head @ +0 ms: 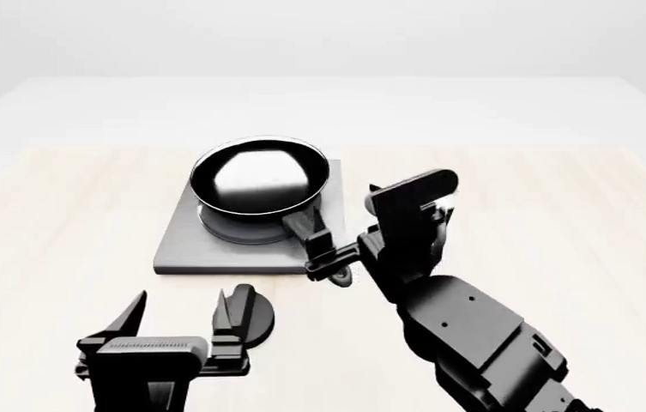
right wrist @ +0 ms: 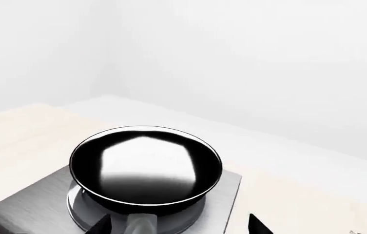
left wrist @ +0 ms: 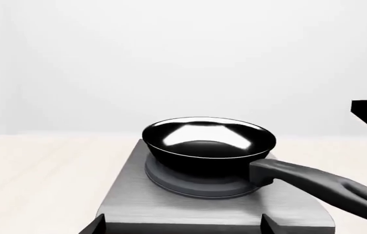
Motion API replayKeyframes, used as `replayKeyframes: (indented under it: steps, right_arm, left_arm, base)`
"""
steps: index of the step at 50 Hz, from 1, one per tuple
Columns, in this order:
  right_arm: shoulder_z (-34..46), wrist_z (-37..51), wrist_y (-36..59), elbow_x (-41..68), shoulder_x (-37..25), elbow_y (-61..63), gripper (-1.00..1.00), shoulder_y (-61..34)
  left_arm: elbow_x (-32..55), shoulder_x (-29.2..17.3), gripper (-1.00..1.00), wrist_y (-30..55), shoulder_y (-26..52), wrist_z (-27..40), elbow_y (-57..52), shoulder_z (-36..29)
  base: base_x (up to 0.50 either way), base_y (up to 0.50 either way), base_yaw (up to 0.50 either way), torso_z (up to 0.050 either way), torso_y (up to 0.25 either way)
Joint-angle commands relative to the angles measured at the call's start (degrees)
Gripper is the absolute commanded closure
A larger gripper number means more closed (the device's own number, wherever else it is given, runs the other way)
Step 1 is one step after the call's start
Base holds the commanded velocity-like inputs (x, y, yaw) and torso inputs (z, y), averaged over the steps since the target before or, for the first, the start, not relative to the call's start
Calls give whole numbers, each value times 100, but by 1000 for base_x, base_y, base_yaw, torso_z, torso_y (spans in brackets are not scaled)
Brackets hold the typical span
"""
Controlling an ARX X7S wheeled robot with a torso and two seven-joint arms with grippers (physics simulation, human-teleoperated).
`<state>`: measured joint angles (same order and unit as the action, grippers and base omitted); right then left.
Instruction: Put the frying pan on the stove.
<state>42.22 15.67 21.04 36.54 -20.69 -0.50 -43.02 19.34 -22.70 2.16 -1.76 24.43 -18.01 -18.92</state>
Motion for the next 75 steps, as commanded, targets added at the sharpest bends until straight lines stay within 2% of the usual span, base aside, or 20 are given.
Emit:
replayKeyframes:
  steps: [1,24,46,75]
  right_arm:
    - [-267,779,-288,-108,-463,1221,-100,657]
    - [-576,1713,-745,-377,-1092,2641,-100,1740]
    - [-668,2476,-607,-874,-1520,3612,-100,2151]
    - [-708,2893,-461,-1053,-1747,4338,-100,2403]
  left_arm:
    - [33,-88,-100,42,-58,41,-222,25]
    - [147,-306,-100,132,-225,71,-748,58]
    - [97,-424,-100,196,-331,159,-1121,33]
    - [99,-575,-100,237,-459,271,-1559,71]
  base:
    - [0,0,0,0,0]
    - [0,0,0,0,0]
    - [0,0,0,0,0]
    - [0,0,0,0,0]
